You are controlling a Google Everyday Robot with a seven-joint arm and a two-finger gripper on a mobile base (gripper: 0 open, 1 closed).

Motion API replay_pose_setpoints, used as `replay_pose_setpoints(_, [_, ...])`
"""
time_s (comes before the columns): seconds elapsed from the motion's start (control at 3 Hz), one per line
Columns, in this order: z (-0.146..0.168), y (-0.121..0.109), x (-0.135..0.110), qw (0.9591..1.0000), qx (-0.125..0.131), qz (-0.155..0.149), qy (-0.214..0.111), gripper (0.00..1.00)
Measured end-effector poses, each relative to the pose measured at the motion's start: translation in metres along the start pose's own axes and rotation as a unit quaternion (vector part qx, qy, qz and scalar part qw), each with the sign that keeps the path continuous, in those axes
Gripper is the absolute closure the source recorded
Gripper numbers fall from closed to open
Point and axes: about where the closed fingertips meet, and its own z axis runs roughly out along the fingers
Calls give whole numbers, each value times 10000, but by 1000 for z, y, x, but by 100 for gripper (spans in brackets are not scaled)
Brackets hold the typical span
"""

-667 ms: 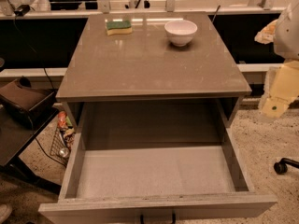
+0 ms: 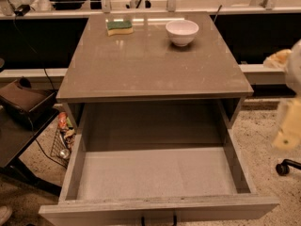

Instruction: Close top drawer

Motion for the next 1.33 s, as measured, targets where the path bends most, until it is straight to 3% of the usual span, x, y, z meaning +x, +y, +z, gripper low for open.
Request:
replay_pose_setpoints(0.33, [28, 45, 45, 9999, 19, 88, -83, 24])
replay_pose_setpoints(0.67, [71, 117, 86, 9998, -33, -145, -97, 56])
replay_pose_setpoints(1.0, [109, 177, 111, 9990, -364, -236, -40, 78])
replay_pose_setpoints(1.33, [150, 250, 131, 9964, -767, -241, -271, 100])
